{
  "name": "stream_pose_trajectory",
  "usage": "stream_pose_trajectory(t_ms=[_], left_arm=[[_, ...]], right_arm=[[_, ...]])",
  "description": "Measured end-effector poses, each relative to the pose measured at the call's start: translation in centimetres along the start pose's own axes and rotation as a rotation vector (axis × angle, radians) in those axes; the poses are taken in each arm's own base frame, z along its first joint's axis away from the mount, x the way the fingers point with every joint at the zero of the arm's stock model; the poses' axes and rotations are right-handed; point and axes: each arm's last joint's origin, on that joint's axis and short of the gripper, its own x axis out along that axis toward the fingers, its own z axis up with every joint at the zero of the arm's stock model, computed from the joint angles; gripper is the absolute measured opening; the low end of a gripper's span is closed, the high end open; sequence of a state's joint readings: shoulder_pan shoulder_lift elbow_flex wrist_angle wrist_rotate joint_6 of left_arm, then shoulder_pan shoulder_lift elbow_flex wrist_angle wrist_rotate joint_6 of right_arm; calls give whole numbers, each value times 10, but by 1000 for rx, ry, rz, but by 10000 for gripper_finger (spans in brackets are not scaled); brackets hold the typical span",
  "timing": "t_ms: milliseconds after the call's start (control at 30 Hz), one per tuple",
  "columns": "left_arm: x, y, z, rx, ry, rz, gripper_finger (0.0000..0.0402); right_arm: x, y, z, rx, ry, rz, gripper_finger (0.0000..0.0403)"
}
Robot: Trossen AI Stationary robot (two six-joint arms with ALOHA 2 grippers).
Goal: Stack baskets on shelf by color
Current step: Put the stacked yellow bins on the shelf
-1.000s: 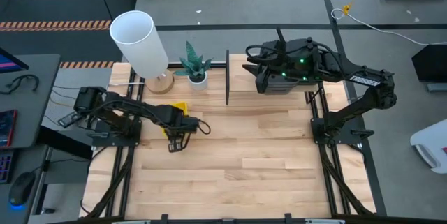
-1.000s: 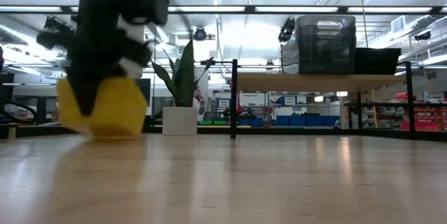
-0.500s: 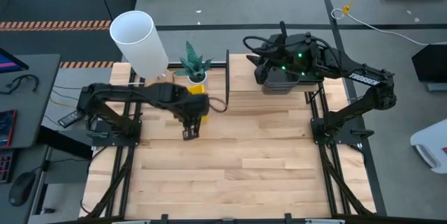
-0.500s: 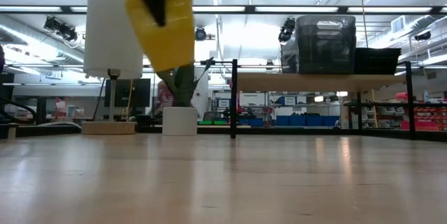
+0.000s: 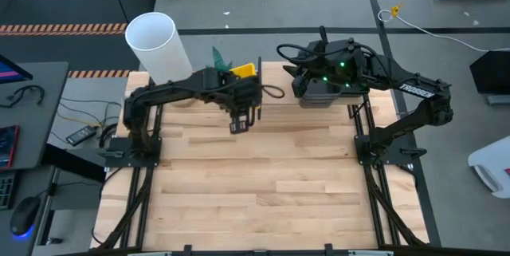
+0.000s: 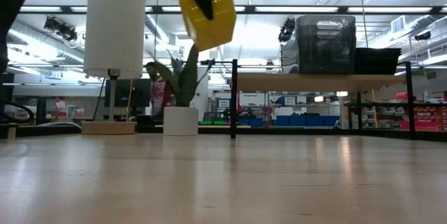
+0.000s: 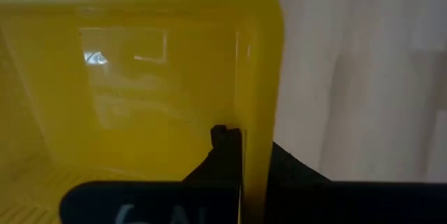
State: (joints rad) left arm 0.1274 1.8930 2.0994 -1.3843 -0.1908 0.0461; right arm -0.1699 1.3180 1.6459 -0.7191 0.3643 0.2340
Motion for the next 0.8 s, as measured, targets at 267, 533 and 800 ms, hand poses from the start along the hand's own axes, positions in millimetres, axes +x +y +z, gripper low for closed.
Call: stream_pose_trajectory(t_ms=[267,533,800], left_arm=[[16,16,17,48,2,23,10],[-4,10,9,-54,64,-54,14],[-46,1,9,-90,-115,-116,14]], right_arm=[[-14,-6,4,13,-43,-35,150],[-40,-15,10,39,-106,-38,150],[-52,-22,12,46,-135,-45,150]])
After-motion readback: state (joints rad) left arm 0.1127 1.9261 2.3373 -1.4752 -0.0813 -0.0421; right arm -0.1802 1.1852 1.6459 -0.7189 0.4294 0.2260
